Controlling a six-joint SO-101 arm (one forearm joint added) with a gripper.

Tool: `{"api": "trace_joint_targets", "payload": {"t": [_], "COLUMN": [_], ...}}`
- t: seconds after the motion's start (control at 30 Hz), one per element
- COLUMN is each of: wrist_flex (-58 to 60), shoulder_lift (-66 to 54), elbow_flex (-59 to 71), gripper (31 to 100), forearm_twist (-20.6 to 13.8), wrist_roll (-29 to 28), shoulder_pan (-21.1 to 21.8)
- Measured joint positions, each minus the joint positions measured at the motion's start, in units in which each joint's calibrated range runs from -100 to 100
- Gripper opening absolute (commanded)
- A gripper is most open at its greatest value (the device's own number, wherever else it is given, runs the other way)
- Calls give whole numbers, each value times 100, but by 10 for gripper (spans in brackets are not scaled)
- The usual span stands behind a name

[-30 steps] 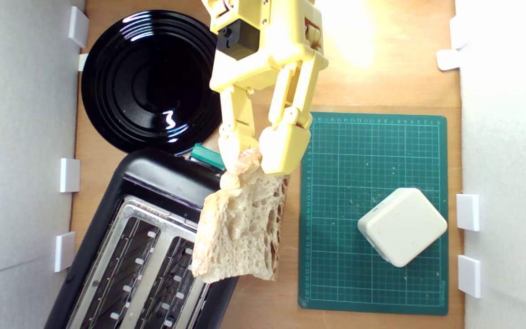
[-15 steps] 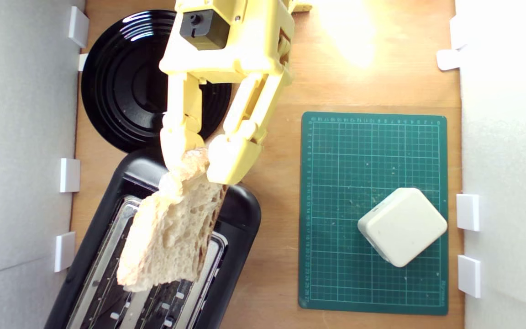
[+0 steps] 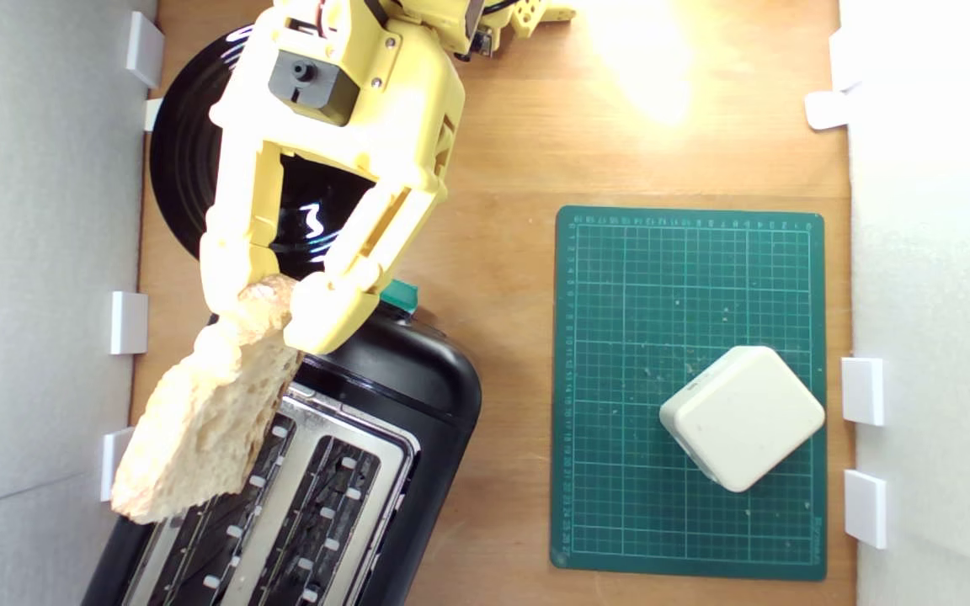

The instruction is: Pick bread and place in toaster

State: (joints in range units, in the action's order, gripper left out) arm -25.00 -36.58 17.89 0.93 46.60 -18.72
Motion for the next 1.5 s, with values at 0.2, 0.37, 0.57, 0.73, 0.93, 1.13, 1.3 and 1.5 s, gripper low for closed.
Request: {"api": "trace_joint_targets", "payload": {"t": [0.2, 0.37, 0.57, 0.73, 0.93, 1.13, 1.3, 1.5], "wrist_flex": [-1169, -1347, -1347, -1347, -1347, -1415, -1432, -1432], "shoulder_lift": [319, 462, 462, 462, 538, 1033, 1268, 1319], "elbow_flex": [-804, -925, -943, -943, -1036, -1664, -1969, -1979], "gripper": [551, 551, 551, 551, 551, 551, 551, 551], "forearm_twist": [329, 400, 0, -275, -426, -435, -435, -631], "wrist_roll": [217, 285, 290, 290, 290, 166, 83, -166], "shoulder_pan": [-55, -64, -64, -55, -55, -64, -55, 0]}}
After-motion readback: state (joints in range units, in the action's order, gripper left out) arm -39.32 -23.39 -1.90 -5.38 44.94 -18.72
